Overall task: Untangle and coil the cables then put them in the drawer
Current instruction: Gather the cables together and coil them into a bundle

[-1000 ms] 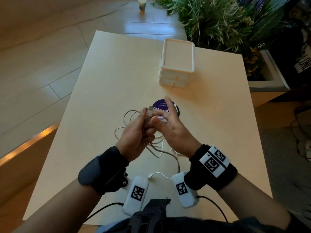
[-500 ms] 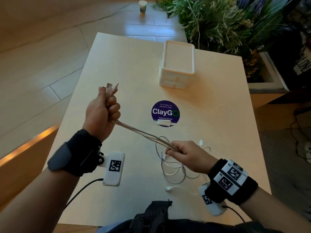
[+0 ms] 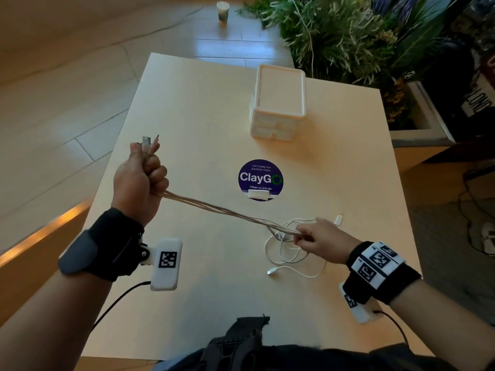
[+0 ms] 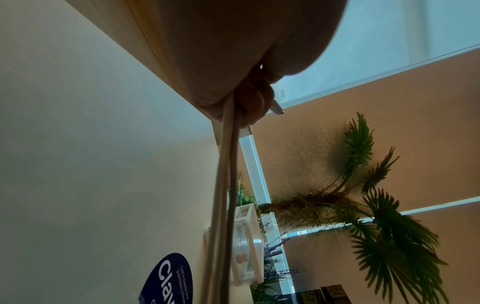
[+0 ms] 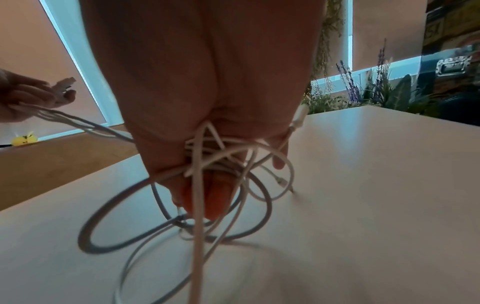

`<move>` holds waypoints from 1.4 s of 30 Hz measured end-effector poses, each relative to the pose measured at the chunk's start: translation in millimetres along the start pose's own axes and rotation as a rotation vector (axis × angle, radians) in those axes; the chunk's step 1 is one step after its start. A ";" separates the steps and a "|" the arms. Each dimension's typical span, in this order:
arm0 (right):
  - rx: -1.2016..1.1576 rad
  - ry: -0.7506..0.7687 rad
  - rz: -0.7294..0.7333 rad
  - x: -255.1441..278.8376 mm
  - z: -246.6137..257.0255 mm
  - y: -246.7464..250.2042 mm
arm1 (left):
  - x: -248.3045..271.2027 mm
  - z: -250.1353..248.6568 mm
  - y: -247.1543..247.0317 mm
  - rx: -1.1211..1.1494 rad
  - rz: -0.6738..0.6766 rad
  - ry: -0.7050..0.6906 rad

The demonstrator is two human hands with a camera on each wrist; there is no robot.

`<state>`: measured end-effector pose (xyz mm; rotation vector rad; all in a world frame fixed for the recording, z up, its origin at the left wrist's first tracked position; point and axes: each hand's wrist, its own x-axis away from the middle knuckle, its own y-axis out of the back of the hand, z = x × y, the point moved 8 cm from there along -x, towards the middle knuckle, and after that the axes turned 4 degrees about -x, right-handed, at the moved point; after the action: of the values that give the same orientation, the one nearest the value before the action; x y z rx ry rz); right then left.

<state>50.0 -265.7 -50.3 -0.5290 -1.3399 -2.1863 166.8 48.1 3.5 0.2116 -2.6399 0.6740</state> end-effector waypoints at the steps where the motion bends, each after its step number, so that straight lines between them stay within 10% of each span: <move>1: 0.023 -0.012 0.005 -1.3 -1.1 0.7 | 0.1 -0.8 1.7 0.003 -0.009 -0.003; 21: 0.327 -0.069 -0.076 -5.6 -5.9 71.1 | 3.6 -12.8 25.1 -0.151 -0.120 -0.138; 30: 0.541 0.198 0.051 -8.3 71.1 50.7 | 65.1 33.3 -86.0 -0.735 0.277 -0.408; 42: 0.456 0.314 0.045 -10.6 104.9 47.7 | 80.7 107.2 -104.9 -0.643 0.458 -0.139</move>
<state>93.7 -187.0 22.4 -0.0388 -1.5587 -1.7533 81.7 -99.3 -3.7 -0.5583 -2.9004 -0.0992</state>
